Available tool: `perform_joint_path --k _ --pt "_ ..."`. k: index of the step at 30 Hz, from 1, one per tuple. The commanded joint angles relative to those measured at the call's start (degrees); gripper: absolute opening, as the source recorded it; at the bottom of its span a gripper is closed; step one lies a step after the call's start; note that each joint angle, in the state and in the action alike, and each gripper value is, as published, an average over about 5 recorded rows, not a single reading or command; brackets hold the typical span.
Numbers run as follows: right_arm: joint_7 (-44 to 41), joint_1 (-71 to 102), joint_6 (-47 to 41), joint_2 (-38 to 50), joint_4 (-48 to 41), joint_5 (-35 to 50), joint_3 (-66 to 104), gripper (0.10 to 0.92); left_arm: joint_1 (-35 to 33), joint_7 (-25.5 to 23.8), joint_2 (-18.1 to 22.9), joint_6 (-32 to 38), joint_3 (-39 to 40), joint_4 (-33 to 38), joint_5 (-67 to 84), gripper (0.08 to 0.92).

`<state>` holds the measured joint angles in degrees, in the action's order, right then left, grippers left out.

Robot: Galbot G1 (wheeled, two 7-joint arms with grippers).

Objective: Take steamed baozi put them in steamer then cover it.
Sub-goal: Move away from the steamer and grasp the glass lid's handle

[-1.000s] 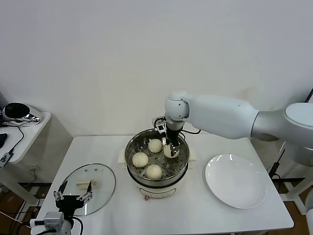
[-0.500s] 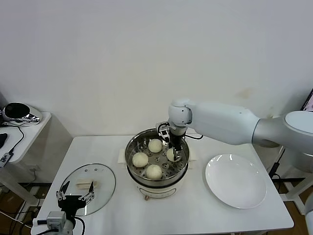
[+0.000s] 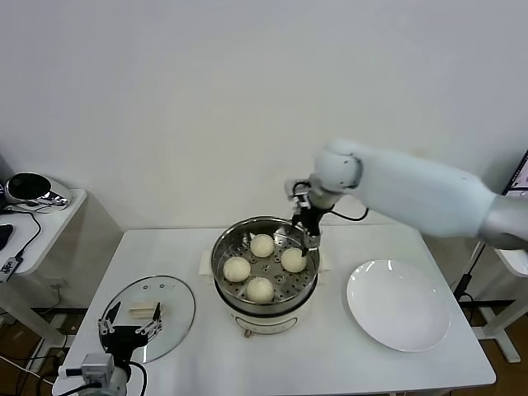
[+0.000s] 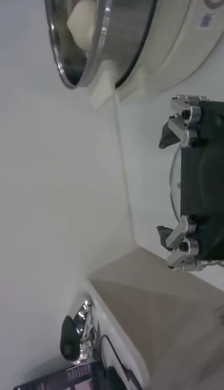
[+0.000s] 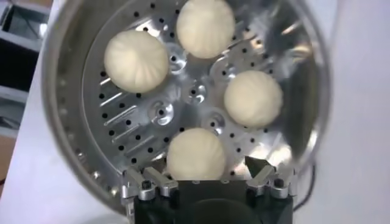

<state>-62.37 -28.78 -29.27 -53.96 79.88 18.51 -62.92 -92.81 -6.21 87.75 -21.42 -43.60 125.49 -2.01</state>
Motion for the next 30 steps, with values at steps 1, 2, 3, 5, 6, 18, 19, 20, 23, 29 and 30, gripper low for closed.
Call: perform_joint_path --k 1,2,3,5,6,18,19,20,23,29,30 --pt "15.4 17.4 0.8 23.3 13.1 9.0 29.5 0.823 1.0 2.7 1.5 -0.3 1.3 -0.7 8.1 0.823" --pt "16.7 21.8 1.3 25.1 14.1 9.2 34.0 0.823 0.9 2.6 1.6 0.1 1.6 -0.9 8.6 0.823" --pt "17.7 26.3 1.9 26.6 15.1 9.3 38.2 0.823 0.7 2.3 1.6 0.8 1.8 -1.2 8.8 0.823" --pt "19.5 35.2 3.5 29.1 16.9 9.3 46.5 0.823 0.0 0.6 1.2 2.9 2.0 -1.9 8.5 0.823" --pt "20.5 38.5 4.4 29.8 17.6 9.2 49.6 0.823 -0.2 -0.4 1.1 4.1 2.0 -2.2 8.0 0.823" --pt "35.0 99.0 18.7 15.5 23.1 9.7 108.2 0.823 -1.4 -0.7 -0.2 6.0 3.2 -2.4 2.5 0.823" --pt "36.6 101.6 20.8 12.2 23.5 9.6 110.1 0.823 -1.4 -0.9 -0.5 6.5 3.2 -2.4 1.1 0.823" --pt "38.0 103.9 22.7 9.1 23.8 9.4 111.6 0.823 -1.5 -1.1 -0.8 7.1 3.1 -2.5 -0.2 0.823" --pt "41.3 109.5 27.3 0.3 24.9 9.4 114.4 0.823 -1.3 -1.5 -2.0 9.0 2.9 -3.2 -3.6 0.823" --pt "42.6 115.0 32.9 -15.9 24.1 10.1 115.4 0.823 0.6 -1.4 -3.8 14.4 2.7 -6.5 -14.2 0.823" --pt "42.3 115.3 33.4 -18.3 23.5 10.3 115.7 0.823 0.9 -1.3 -4.2 15.8 2.7 -7.1 -17.3 0.823"
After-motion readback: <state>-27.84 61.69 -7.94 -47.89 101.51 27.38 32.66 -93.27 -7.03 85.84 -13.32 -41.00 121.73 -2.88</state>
